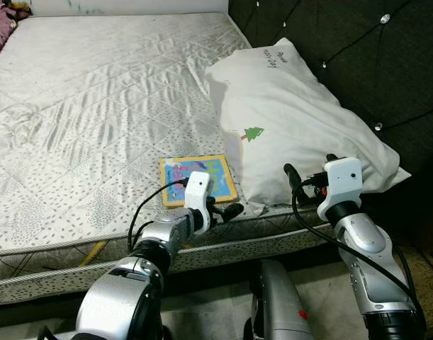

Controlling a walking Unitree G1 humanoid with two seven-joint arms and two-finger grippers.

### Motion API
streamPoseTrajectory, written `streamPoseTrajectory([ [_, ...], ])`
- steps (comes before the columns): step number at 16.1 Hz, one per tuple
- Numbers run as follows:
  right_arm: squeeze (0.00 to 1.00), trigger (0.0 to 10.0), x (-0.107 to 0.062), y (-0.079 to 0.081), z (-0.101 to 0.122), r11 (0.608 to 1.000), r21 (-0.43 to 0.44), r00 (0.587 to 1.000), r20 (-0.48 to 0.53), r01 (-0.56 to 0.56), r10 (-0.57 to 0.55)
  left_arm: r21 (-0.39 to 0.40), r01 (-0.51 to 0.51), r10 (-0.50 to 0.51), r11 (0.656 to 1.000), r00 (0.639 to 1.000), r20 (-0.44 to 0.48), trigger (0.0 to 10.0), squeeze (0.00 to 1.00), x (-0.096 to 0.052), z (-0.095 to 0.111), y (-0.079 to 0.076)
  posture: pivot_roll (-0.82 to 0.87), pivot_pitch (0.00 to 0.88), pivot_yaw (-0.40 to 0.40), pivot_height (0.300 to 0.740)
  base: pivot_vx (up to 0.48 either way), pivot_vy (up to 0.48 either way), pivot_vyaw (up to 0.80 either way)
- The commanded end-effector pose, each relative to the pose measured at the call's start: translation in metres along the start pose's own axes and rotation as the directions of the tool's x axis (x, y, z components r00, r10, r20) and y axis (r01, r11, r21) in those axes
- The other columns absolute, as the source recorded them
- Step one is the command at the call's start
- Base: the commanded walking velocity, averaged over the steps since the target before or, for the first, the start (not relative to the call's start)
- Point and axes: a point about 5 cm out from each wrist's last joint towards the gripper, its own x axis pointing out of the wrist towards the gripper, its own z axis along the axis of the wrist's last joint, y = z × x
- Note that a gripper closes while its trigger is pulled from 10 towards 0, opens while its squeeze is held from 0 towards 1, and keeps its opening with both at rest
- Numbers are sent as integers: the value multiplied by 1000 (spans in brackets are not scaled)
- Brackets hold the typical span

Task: Clean up the room

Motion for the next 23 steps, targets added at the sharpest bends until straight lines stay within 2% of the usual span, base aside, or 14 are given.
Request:
streamPoseTrajectory([
  [1, 0, 10000, 3, 2, 0, 1000, 2, 1000, 4, -1, 1, 1, 18, -17, 1000, 1000, -26, 10000, 0, 1, -9, -4, -150, 42, -39, 523, 0, 0, 0],
  [3, 0, 10000, 7, 6, 2, 1000, 12, 1000, 15, -11, 11, 10, 56, -56, 998, 998, 18, 10000, 0, 5, -6, -15, -143, 40, -41, 523, 0, 0, 0],
  [4, 0, 10000, 8, 7, 3, 1000, 17, 1000, 19, -11, 11, 49, 60, -65, 997, 994, 86, 10000, 0, 5, 3, -19, -133, 34, -38, 523, 0, 0, 0],
  [6, 0, 10000, 8, 8, 3, 999, 48, 1000, 30, -3, 2, 69, 28, -42, 997, 975, 218, 10000, 0, -3, 17, -20, -118, 26, -34, 523, 0, 0, 0],
  [7, 0, 10000, 9, 11, 2, 997, 77, 1000, 28, -2, 0, 71, -18, -4, 997, 955, 297, 10000, 0, -13, 24, -17, -97, 14, -30, 523, 0, 0, 0],
  [8, 0, 10000, 11, 16, 2, 995, 102, 1000, 29, 10, -13, 49, -106, 77, 993, 910, 408, 10000, 0, -34, 29, -8, -78, 2, -27, 523, 0, 0, 0],
  [9, 0, 10000, 13, 18, 2, 994, 106, 999, 29, 13, -16, 47, -146, 110, 988, 889, 445, 10000, 0, -43, 30, -4, -74, 0, -26, 523, 0, 0, 0],
  [11, 0, 10000, 17, 35, 4, 997, 77, 999, 39, -32, 29, 65, -336, 247, 940, 798, 549, 10000, 0, -78, 31, 19, -45, 0, -39, 523, 0, 0, 0],
  [12, 0, 10000, 18, 39, 5, 996, 81, 998, 46, -40, 37, 42, -384, 291, 922, 764, 576, 10000, 0, -92, 32, 28, -39, 0, -44, 523, 0, 0, 0],
  [13, 0, 10000, 23, 41, 4, 995, 94, 998, 45, -35, 31, 13, -472, 368, 881, 705, 606, 10000, 0, -116, 31, 41, -14, 0, -58, 523, 0, 0, 0],
  [14, 0, 10000, 24, 41, 3, 994, 101, 999, 45, -31, 27, 10, -492, 385, 871, 694, 609, 10000, 0, -121, 31, 43, -10, 0, -61, 523, 0, 0, 0],
  [15, 0, 10000, 31, 35, 1, 989, 149, 999, 27, 25, -29, -35, -593, 485, 804, 622, 614, 10000, 0, -138, 26, 48, 14, 0, -62, 523, 0, 0, 0],
  [17, 0, 10000, 39, 25, 2, 975, 209, 995, 34, 82, -91, -56, -673, 546, 738, 546, 635, 10000, 0, -152, 18, 43, 31, 0, -54, 527, 0, 0, 0],
  [23, 0, 10000, 50, 34, 9, 958, 276, 994, 52, 80, -98, -41, -702, 539, 711, 506, 673, 10000, 0, -165, 34, 47, 48, 0, -41, 598, 0, 0, 0],
])
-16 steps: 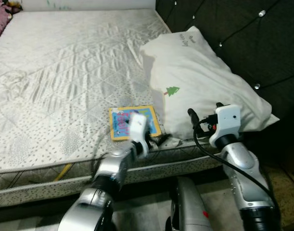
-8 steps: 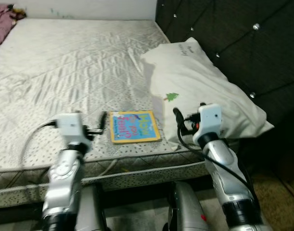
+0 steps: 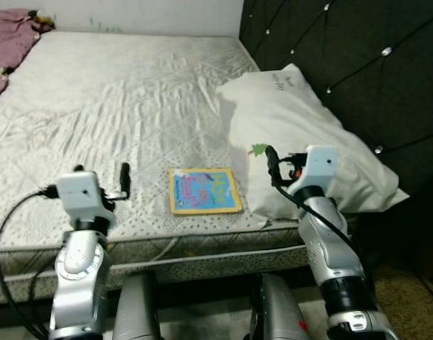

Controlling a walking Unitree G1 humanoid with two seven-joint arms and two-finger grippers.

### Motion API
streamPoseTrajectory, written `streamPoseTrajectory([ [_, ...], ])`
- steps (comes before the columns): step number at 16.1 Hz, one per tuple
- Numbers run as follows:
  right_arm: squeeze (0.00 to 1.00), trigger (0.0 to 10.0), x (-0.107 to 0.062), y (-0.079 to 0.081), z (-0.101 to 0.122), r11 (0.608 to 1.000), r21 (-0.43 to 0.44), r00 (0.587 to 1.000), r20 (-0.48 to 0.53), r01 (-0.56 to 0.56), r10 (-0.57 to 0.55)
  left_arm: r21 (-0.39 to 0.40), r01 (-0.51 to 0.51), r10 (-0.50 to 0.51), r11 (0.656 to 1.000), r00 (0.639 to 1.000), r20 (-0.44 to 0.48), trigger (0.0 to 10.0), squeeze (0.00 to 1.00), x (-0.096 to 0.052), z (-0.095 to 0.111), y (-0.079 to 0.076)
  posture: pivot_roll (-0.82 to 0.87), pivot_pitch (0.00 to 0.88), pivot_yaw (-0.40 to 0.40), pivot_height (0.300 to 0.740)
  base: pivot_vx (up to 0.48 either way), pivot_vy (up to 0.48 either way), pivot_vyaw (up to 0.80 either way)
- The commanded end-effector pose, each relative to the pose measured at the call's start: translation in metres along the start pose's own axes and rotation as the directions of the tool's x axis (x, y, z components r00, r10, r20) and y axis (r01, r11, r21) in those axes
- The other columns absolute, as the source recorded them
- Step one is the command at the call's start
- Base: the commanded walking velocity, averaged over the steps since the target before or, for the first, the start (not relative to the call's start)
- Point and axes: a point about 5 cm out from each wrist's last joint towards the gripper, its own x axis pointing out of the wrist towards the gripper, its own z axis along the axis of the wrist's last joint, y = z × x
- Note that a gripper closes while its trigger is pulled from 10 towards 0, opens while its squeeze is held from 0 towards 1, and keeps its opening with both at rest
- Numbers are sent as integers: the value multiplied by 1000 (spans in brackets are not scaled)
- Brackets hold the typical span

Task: Clean up the room

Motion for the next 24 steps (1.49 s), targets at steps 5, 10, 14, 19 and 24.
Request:
streamPoseTrajectory([
  [5, 0, 10000, 9, 0, 3, 998, 48, 998, 33, 50, -52, -13, 17, -18, 1000, 999, -32, 10000, 0, -1, -6, -7, 29, 0, 0, 644, 0, 0, 0],
  [10, 0, 10000, 9, -3, 2, 998, 23, 997, 51, 58, -59, -22, 15, -16, 1000, 1000, -5, 10000, 0, 14, -3, -9, 11, 0, -9, 700, 0, 0, 0],
  [14, 0, 10000, 4, -12, -4, 996, 18, 995, 34, 91, -92, -35, 18, -18, 999, 1000, 6, 10000, 0, 21, -3, -8, 4, 0, -12, 740, 0, 0, 0],
  [19, 0, 10000, -1, -16, -17, 989, 37, 989, -12, 145, -145, 18, -32, 33, 999, 998, -51, 10000, 0, 12, -18, -6, 11, 0, -3, 740, 0, 0, -160],
  [24, 0, 10000, -12, -10, -25, 988, 51, 989, -34, 145, -143, -52, 48, -54, 998, 991, -119, 10000, 0, 7, -29, -24, -9, 0, 0, 740, 0, 0, -323],
])
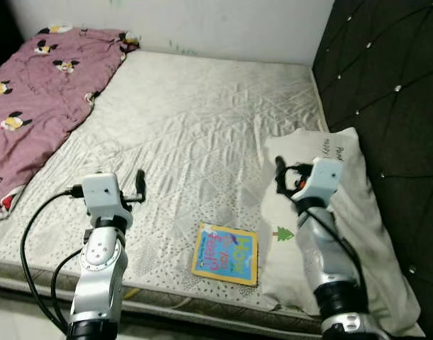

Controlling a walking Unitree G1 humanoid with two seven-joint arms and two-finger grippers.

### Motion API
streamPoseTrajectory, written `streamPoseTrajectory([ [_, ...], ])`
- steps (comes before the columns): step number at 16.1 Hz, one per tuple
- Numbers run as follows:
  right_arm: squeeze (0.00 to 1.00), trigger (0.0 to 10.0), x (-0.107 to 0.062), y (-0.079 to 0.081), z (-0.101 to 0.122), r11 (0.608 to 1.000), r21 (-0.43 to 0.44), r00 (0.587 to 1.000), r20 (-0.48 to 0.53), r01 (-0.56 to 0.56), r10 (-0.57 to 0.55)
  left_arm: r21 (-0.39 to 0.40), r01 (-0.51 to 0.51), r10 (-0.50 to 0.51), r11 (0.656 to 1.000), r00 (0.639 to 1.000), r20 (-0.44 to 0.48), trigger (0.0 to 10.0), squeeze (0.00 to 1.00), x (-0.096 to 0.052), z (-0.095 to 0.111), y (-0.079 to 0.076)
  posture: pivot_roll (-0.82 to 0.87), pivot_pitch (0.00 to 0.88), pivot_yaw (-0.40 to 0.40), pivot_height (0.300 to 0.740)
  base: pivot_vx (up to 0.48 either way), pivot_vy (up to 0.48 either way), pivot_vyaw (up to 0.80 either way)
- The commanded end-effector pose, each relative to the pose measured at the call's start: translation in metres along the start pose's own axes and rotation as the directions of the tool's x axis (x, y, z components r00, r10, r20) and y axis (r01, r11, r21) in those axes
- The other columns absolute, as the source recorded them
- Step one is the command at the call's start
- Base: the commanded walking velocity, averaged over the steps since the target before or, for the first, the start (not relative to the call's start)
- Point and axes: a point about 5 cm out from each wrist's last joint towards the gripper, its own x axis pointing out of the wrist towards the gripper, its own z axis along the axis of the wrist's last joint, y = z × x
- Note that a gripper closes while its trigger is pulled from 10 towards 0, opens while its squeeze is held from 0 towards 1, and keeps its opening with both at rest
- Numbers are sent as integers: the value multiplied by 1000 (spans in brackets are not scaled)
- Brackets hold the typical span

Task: Clean up the room

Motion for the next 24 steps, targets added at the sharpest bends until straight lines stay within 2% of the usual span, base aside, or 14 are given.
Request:
streamPoseTrajectory([
  [1, 0, 10000, -1, -2, 8, 1000, -1, 999, 32, 9, -8, 11, 30, -30, 999, 999, 13, 10000, 0, -4, 4, -2, -11, 0, -4, 740, 0, 0, -400],
  [3, 0, 10000, -7, -8, 8, 1000, -3, 999, 48, 12, -12, 51, 37, -38, 998, 999, 31, 10000, 0, -10, 4, 2, -3, 0, -8, 740, 0, 0, -200],
  [4, 0, 10000, -9, -11, 4, 1000, -18, 999, 37, 16, -15, 47, 21, -22, 999, 1000, 15, 10000, 0, -13, 2, 7, -1, 0, -6, 740, 0, 0, 0],
  [7, 0, 10000, -17, -16, 0, 998, -19, 998, 36, 58, -57, 56, 40, -40, 998, 999, -14, 10000, 0, -22, 0, 11, -6, 0, 50, 740, 0, 0, 0],
  [8, 0, 10000, -20, -17, 0, 996, -3, 995, 41, 87, -87, 67, 84, -82, 994, 996, -24, 10000, 0, -19, -1, 5, -11, 0, 68, 740, 0, 0, 0],
  [11, 0, 10000, -24, -14, -2, 995, 2, 995, 35, 95, -95, 68, 109, -108, 992, 994, -18, 10000, 0, -14, 3, 1, -20, 0, 77, 740, 0, 0, 0],
  [12, 0, 10000, -25, -11, -2, 997, 0, 997, 31, 74, -74, 62, 96, -96, 993, 995, -9, 10000, 0, -13, 4, 1, -21, 0, 55, 740, 0, 0, 0],
  [14, 0, 10000, -20, -5, 5, 999, -45, 999, 34, -6, 7, -2, 35, -35, 999, 999, -17, 10000, 0, -19, 0, 1, -7, 0, -6, 740, 0, 0, 0],
  [16, 0, 10000, -13, -2, 6, 997, -60, 999, 13, -50, 51, -34, 9, -10, 999, 1000, -12, 10000, 0, -24, -2, -5, 15, 5, -77, 740, 0, 0, 0],
  [18, 0, 10000, -4, 15, 8, 987, -77, 990, -3, -141, 142, -47, -43, 43, 998, 999, -1, 10000, 0, -33, -4, -3, 39, 9, -124, 740, 0, 0, 0],
  [20, 0, 10000, -2, 21, 8, 982, -79, 986, -12, -169, 169, -46, -64, 64, 997, 998, -6, 10000, 0, -36, -5, 3, 52, 15, -135, 740, 0, 0, 0],
  [24, 0, 10000, -6, 21, 4, 983, -74, 986, -30, -166, 164, -52, -55, 54, 997, 998, -14, 10000, 0, -38, -4, 7, 44, 29, -122, 740, 0, 0, -328],
])
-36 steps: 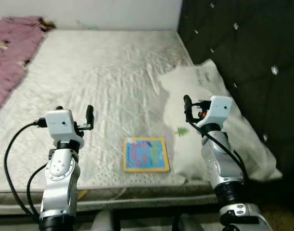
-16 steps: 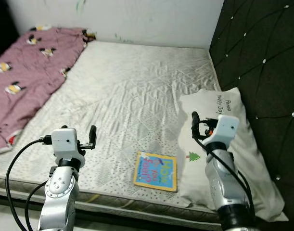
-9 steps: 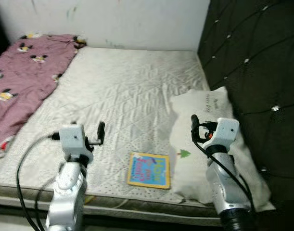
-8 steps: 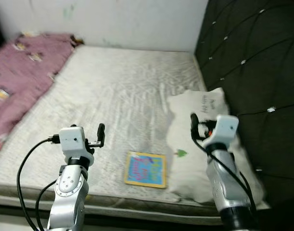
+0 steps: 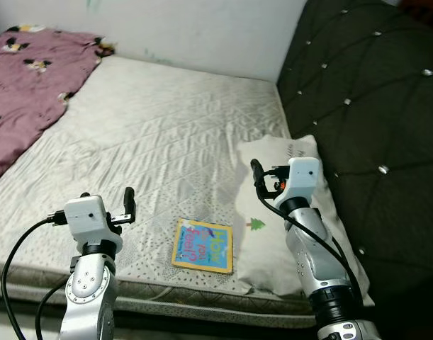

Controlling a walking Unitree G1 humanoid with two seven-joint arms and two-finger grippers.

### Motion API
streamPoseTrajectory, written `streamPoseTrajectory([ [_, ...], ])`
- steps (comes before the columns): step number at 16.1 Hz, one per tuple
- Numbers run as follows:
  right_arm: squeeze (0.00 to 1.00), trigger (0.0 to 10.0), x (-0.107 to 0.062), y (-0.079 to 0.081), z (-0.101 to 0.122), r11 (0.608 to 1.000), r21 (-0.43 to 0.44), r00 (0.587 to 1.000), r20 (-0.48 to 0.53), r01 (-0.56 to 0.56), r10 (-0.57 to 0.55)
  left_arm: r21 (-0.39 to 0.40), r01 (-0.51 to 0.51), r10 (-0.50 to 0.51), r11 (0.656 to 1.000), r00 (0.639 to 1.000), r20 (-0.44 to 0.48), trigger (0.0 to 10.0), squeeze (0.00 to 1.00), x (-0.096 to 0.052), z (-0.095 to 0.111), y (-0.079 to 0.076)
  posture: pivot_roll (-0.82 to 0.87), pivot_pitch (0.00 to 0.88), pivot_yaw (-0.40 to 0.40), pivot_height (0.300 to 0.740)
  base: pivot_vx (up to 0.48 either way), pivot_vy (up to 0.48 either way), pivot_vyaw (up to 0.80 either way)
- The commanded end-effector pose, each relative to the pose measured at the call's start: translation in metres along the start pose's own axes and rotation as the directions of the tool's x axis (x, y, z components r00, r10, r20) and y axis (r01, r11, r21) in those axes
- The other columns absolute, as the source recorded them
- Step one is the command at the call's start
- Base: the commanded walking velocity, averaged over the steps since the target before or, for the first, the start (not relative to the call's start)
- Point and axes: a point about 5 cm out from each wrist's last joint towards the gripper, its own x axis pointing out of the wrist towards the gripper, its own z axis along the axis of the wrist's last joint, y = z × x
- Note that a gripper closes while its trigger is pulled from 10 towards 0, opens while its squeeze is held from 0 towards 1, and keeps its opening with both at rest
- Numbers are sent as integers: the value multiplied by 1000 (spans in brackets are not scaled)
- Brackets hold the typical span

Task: Clean up the room

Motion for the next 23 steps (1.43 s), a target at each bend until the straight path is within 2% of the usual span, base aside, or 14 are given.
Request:
streamPoseTrajectory([
  [1, 0, 10000, -4, -7, -3, 1000, -12, 1000, -17, 19, -19, -23, 30, -30, 999, 1000, -4, 10000, 0, -1, 1, -6, 34, 33, -116, 740, 0, 247, -800],
  [3, 0, 10000, -10, -13, -6, 999, -21, 999, -20, 30, -31, -30, 53, -53, 998, 999, -6, 10000, 0, -1, 0, -12, 27, 31, -111, 740, 0, 356, -637],
  [6, 0, 10000, -9, -16, -6, 999, -38, 999, -26, 39, -40, -38, 66, -66, 997, 998, -5, 10000, 0, 1, 0, -16, 23, 25, -107, 740, 0, 423, -171],
  [23, 0, 10000, -4, -9, -5, 999, -45, 1000, -18, 10, -11, -61, 74, -74, 995, 997, -6, 10000, 0, 9, 2, -17, 15, 28, -91, 740, 0, 480, 0],
])
